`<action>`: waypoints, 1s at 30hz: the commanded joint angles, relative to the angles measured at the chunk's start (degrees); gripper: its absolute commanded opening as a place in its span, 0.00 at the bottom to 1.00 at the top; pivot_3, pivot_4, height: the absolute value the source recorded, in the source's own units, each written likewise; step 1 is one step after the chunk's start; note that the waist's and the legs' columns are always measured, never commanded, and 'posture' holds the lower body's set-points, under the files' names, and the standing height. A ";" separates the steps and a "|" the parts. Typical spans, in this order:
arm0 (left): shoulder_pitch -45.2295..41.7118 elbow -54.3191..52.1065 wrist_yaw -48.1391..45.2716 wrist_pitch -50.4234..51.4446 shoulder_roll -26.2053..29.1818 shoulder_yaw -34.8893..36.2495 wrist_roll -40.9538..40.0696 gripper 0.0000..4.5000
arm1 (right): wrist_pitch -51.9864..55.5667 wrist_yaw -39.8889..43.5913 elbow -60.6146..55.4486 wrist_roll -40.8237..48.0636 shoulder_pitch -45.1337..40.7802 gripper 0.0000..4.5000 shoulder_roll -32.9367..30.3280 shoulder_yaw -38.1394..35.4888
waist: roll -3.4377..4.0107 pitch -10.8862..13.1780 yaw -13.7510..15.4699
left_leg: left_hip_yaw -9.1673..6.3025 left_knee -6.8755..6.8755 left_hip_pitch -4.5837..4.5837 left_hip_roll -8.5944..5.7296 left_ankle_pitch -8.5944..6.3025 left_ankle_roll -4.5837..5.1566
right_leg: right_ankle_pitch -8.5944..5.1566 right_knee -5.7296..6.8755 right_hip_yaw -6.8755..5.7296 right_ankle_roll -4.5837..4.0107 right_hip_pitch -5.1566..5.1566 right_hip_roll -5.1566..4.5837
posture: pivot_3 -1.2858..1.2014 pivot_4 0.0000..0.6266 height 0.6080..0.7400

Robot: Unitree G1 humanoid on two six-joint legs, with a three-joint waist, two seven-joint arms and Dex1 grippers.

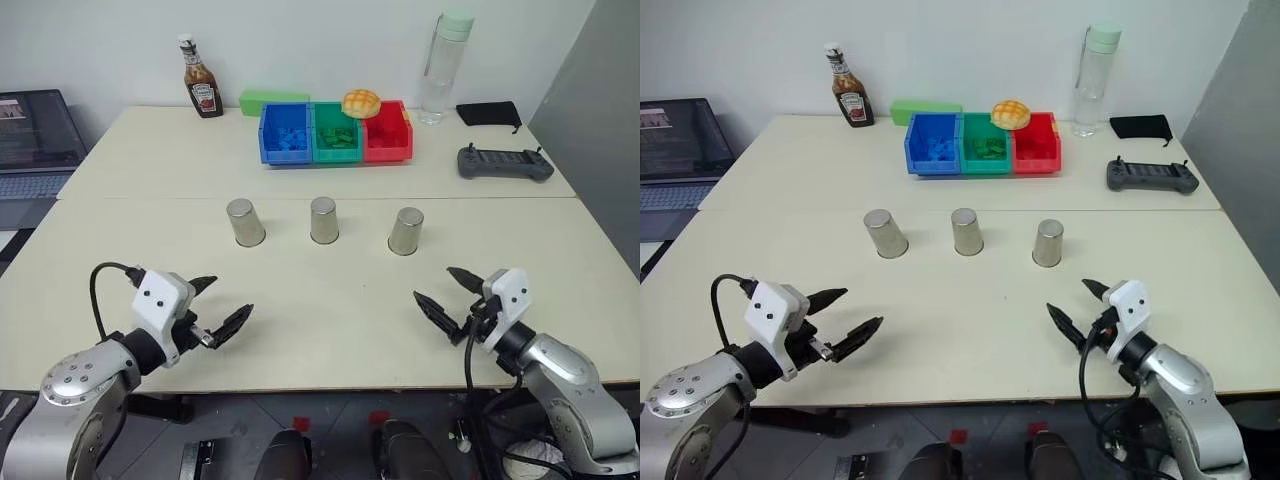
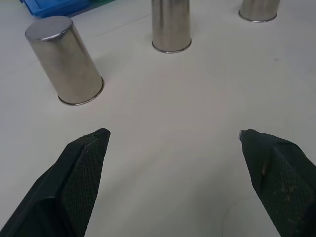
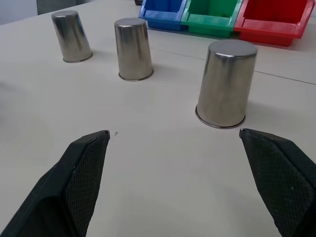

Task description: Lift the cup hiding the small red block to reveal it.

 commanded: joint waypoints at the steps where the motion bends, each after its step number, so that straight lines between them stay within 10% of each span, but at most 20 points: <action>1: -2.38 -3.98 -0.47 1.65 1.34 -0.96 -2.14 1.00 | 1.69 -1.69 -1.53 1.04 -3.72 1.00 0.32 -0.94 | 0.00 0.00 0.00 | 0.00 0.00 0.00 -0.01 0.00 0.00 | 0.00 0.00 0.00 0.00 0.00 0.00 | 0.52 0.24 1.00; 30: -14.47 -6.52 -3.09 12.06 5.50 -6.16 -13.61 1.00 | 1.88 -7.27 33.41 -8.85 -34.26 1.00 9.67 4.22 | 0.02 0.01 -0.14 | 0.20 -0.02 -0.02 -0.06 0.00 0.00 | 0.01 0.01 0.00 -0.02 -0.10 0.00 | 0.52 0.24 1.00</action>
